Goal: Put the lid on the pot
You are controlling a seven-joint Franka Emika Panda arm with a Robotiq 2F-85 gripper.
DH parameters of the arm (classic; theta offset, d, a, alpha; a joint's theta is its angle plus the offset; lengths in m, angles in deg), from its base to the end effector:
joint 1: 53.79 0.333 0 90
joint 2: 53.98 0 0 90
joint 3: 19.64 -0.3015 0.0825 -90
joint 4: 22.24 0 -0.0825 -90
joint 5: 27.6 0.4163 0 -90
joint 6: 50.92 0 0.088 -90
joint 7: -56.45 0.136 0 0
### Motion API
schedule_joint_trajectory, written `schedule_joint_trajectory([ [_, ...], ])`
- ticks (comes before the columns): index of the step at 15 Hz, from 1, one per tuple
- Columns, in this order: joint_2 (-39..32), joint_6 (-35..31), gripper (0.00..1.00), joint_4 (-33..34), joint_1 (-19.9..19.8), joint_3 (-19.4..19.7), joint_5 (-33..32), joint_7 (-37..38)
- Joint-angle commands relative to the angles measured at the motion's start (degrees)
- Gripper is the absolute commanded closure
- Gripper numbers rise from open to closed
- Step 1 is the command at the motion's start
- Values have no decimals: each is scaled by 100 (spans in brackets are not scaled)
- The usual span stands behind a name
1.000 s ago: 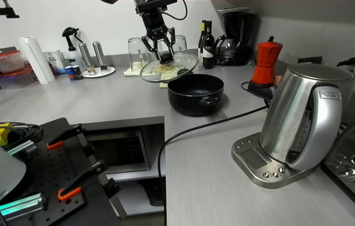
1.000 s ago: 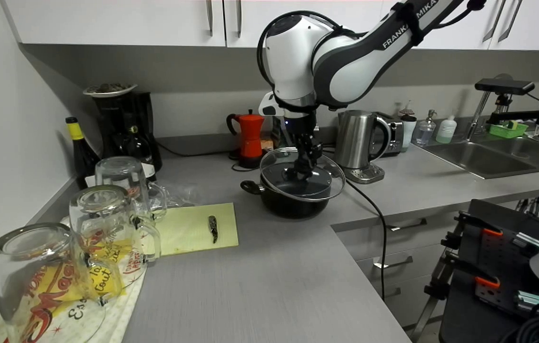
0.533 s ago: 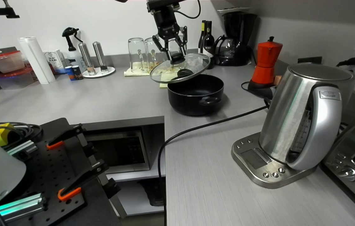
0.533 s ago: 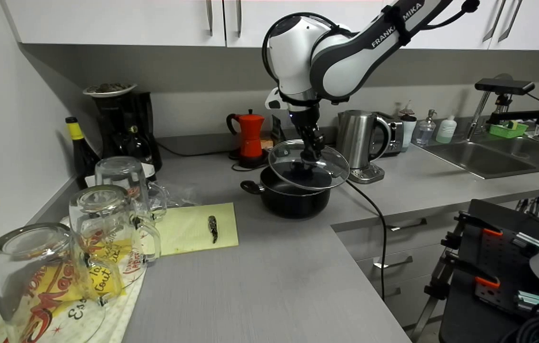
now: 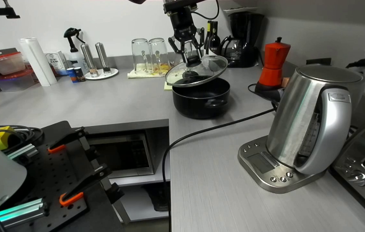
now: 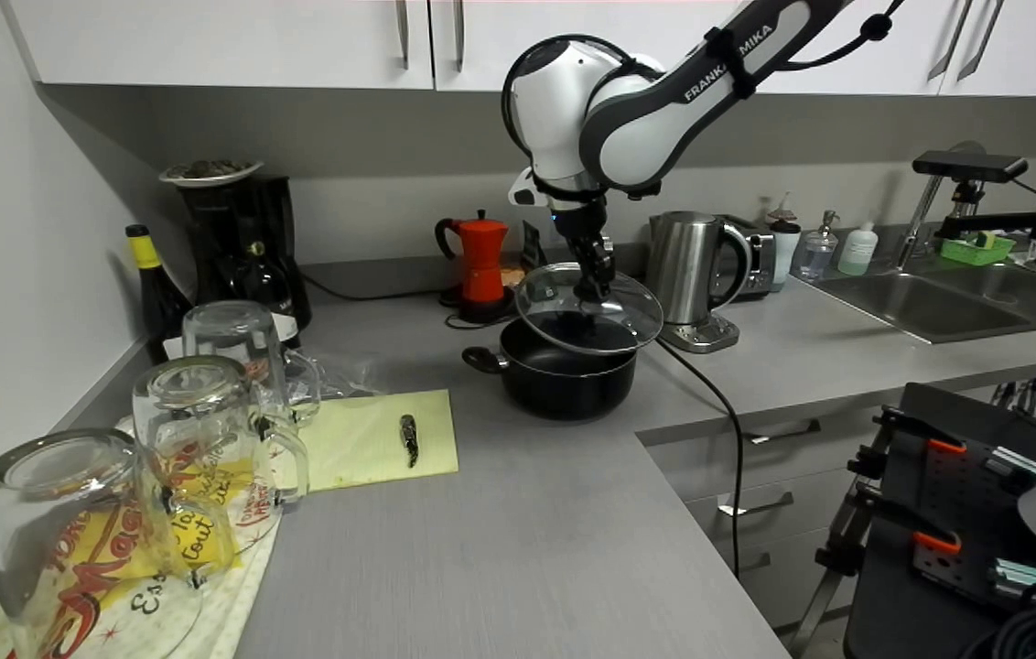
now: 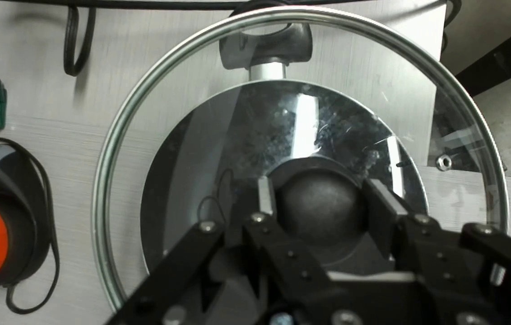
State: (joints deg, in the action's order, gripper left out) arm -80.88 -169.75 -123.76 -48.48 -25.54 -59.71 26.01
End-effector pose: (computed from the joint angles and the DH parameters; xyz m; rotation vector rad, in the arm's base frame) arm 0.6545 0.0855 0.2305 2.3797 1.3538 -0.3102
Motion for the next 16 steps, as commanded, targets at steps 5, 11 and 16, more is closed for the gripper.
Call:
schedule_joint_trajectory([
  [5,-594,586,75,1024,12,61,176,-215],
  [11,-1038,900,75,1629,34,76,193,-269],
  [16,-1255,868,75,1865,71,51,215,-372],
])
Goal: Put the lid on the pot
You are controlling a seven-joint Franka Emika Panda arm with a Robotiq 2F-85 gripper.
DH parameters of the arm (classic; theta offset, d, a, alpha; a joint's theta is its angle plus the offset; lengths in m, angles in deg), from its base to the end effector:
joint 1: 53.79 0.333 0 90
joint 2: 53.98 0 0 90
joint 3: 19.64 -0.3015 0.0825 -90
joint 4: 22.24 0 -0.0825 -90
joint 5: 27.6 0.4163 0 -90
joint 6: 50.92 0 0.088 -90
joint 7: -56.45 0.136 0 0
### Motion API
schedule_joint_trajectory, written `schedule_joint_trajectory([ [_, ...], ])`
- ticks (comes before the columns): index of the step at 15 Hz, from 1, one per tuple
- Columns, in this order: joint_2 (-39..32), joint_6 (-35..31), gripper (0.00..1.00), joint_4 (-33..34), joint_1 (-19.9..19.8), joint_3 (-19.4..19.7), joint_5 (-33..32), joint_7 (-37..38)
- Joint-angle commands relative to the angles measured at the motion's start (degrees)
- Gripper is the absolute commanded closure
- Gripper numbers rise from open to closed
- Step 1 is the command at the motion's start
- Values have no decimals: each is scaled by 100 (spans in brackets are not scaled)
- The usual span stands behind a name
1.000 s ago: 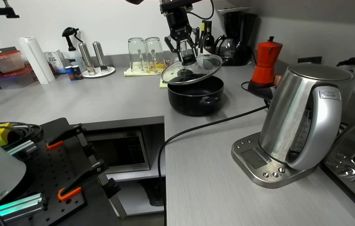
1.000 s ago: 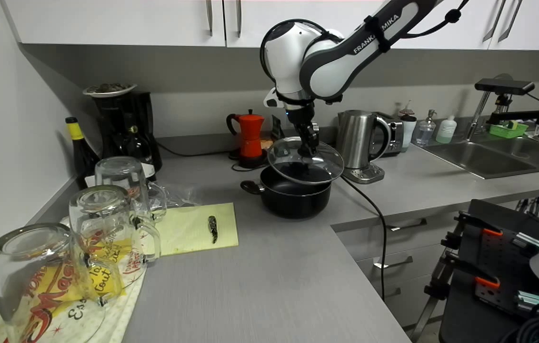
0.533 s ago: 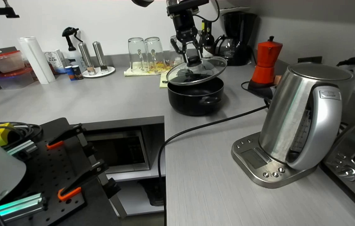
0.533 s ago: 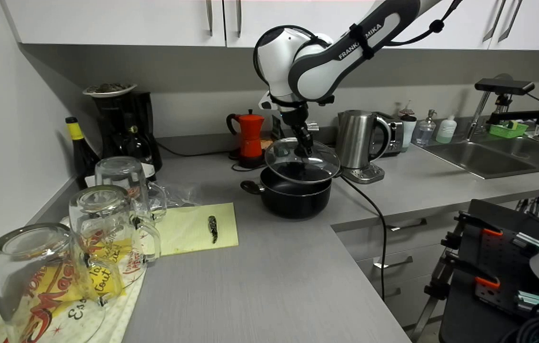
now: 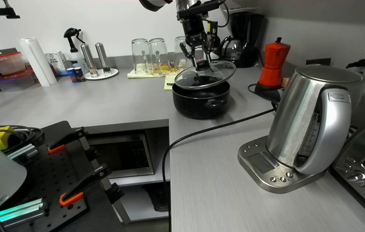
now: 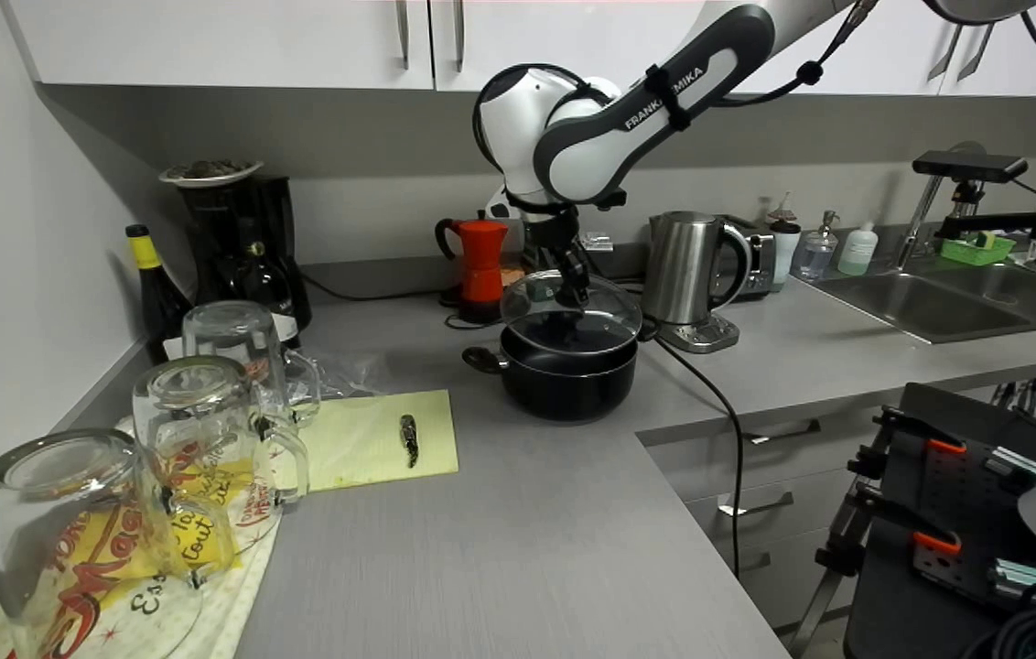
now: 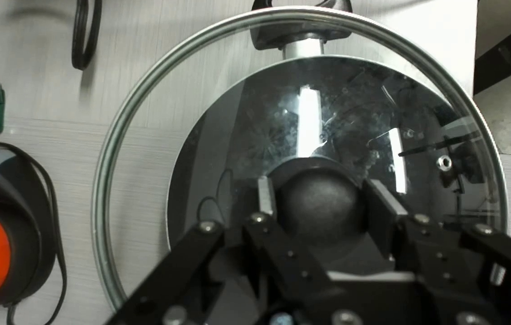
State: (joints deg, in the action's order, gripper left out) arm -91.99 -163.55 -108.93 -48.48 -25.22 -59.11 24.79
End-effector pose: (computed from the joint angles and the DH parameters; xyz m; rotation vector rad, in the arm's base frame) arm 0.7022 0.0790 0.2093 2.4057 1.3082 -0.3779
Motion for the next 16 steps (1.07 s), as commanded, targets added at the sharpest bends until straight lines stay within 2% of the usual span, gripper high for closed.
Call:
schedule_joint_trajectory([
  [1,-180,240,75,412,83,19,154,-261],
  [16,-499,253,75,633,93,25,332,-482],
])
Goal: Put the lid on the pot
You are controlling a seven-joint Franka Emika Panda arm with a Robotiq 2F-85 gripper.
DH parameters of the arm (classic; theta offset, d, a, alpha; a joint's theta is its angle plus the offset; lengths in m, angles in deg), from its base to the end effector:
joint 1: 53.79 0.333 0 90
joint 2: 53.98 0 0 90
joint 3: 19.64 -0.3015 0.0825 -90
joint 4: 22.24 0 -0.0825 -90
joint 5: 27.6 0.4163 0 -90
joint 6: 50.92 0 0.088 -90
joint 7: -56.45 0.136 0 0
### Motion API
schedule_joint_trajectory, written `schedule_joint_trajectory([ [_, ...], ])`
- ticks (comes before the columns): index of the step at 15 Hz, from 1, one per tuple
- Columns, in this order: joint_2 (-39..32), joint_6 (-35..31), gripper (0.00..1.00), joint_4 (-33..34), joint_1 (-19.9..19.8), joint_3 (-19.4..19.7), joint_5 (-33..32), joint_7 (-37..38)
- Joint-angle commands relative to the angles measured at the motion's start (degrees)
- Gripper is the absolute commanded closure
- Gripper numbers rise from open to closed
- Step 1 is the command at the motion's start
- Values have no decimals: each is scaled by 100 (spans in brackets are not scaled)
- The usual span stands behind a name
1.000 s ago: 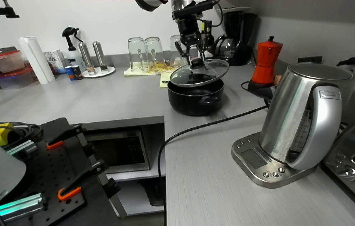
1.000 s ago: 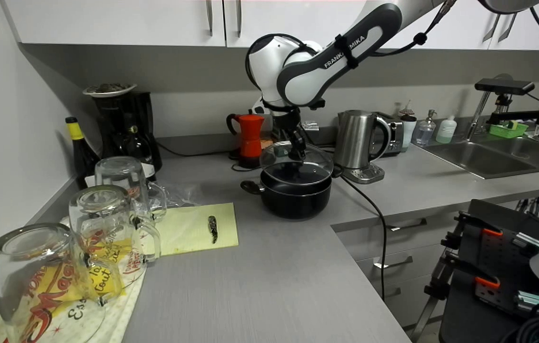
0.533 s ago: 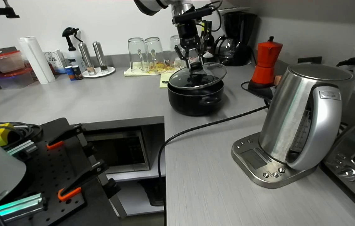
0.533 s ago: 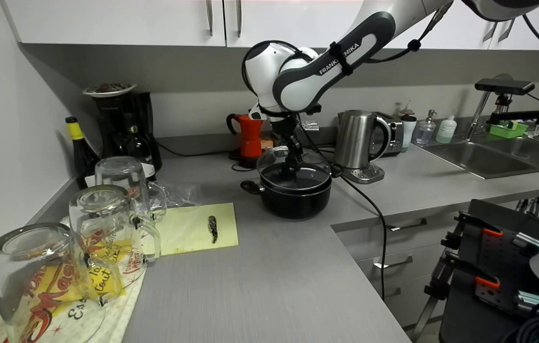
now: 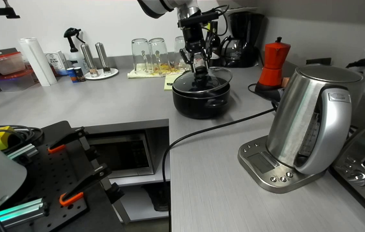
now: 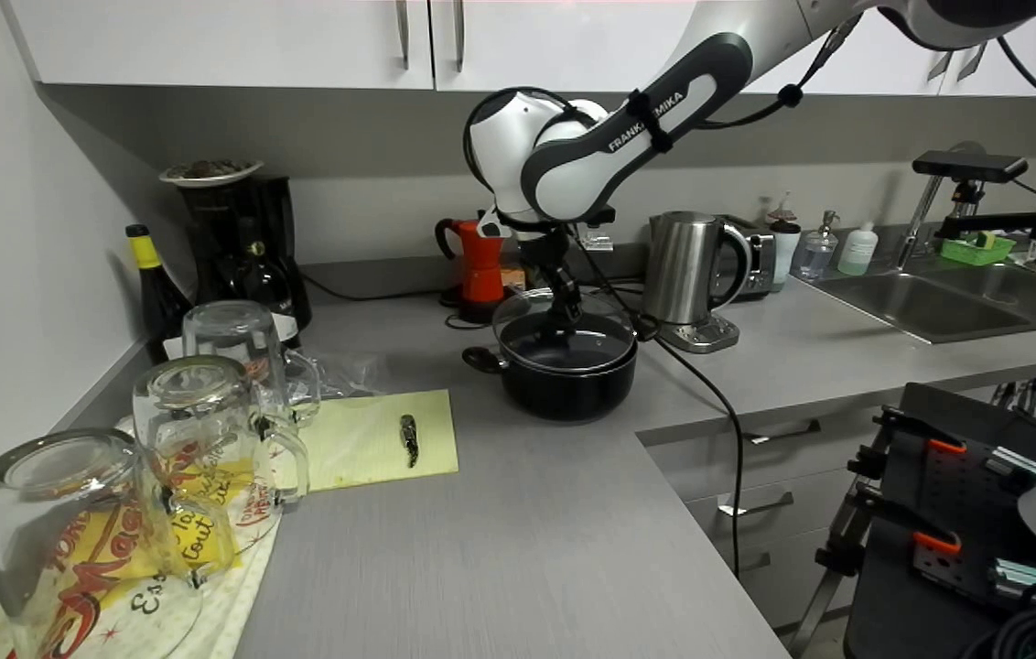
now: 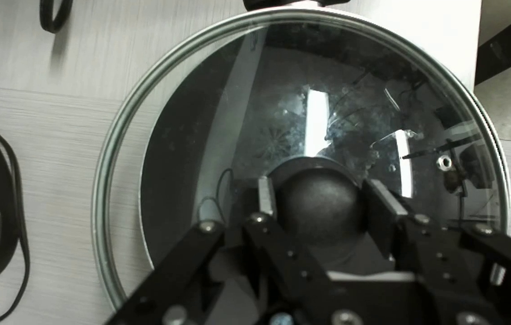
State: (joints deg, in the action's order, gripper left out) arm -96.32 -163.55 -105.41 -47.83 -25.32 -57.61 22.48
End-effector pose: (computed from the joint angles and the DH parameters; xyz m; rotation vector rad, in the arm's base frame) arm 0.7089 0.0906 0.1825 2.4099 1.3728 -0.4002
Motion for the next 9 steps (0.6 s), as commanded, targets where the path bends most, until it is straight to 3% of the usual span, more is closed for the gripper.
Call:
schedule_joint_trajectory([
  [1,-74,252,75,285,24,36,193,-253],
  [9,-108,247,75,265,-24,24,309,-328],
])
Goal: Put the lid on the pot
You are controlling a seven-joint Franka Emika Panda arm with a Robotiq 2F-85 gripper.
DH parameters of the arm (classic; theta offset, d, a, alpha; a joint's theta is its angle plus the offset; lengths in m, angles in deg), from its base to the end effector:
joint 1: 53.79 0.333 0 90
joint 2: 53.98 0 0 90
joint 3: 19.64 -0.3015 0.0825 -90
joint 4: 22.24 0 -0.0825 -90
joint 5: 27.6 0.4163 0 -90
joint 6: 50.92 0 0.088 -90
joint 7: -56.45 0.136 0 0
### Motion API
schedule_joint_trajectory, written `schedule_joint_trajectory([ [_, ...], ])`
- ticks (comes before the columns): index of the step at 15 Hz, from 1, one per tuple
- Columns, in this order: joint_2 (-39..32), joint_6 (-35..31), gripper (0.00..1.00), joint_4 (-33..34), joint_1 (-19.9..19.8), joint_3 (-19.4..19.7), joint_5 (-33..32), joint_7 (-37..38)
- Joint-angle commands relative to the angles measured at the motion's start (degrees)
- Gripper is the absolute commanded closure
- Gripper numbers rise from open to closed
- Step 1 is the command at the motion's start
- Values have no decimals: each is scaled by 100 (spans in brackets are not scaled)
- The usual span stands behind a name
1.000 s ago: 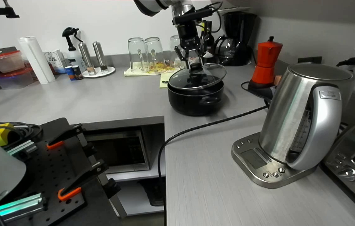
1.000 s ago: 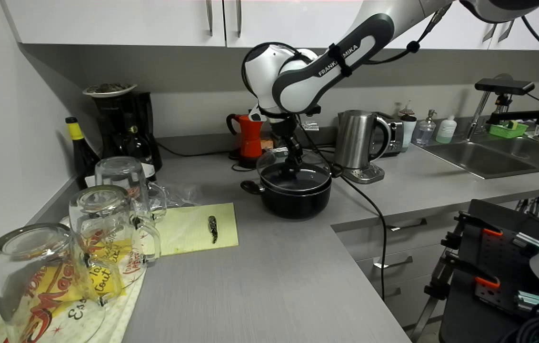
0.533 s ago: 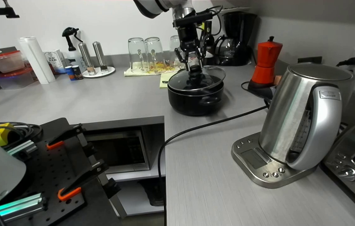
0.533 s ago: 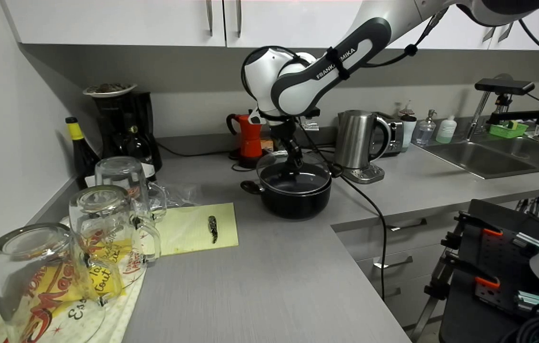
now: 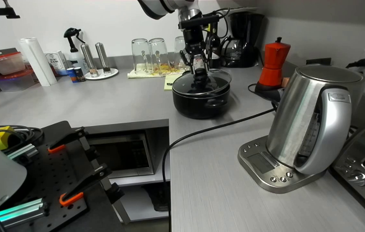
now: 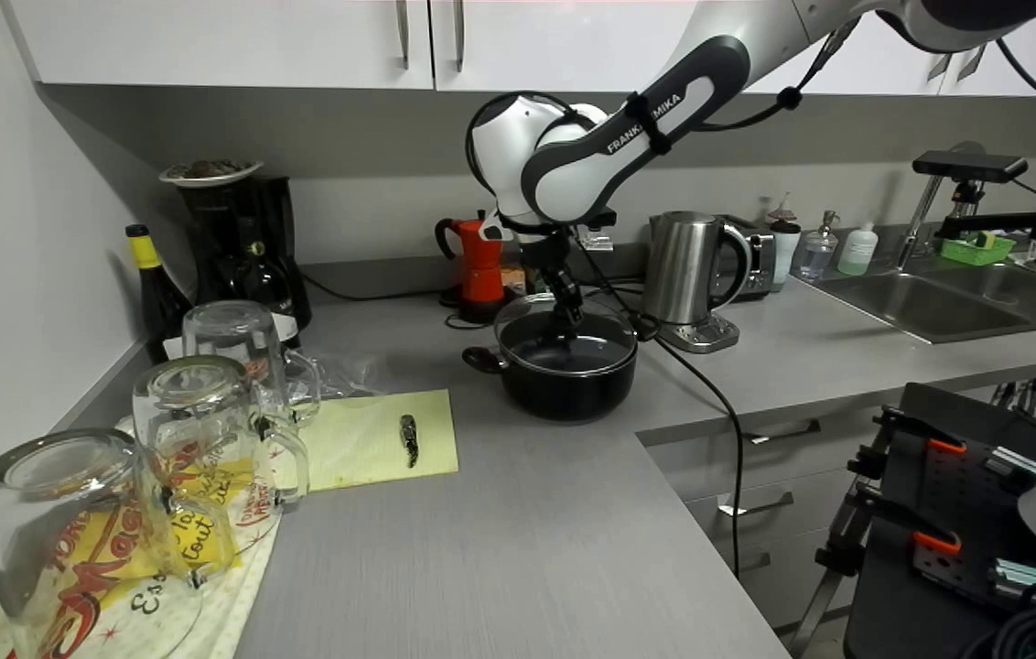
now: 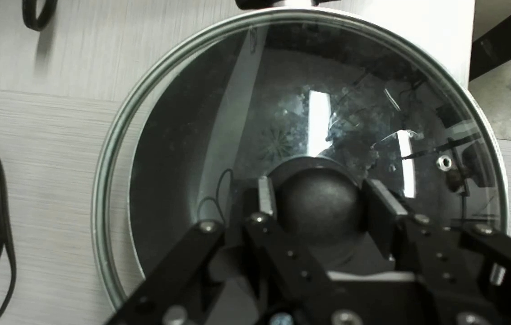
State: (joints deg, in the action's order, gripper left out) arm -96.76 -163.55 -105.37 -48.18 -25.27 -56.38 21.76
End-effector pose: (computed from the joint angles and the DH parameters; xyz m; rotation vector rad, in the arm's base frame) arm 0.7077 0.0873 0.1766 2.4315 1.3792 -0.4123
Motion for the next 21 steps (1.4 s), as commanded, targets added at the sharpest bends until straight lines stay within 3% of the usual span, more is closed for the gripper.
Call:
schedule_joint_trajectory([
  [1,-73,248,75,262,7,20,198,-275],
  [15,-175,330,75,304,-43,19,341,-417],
  [16,-176,342,65,308,-39,20,343,-428],
  [17,-177,350,25,311,-37,22,346,-442],
  [18,-178,359,23,312,-35,23,348,-452],
  [21,-178,445,3,354,-31,28,343,-469],
])
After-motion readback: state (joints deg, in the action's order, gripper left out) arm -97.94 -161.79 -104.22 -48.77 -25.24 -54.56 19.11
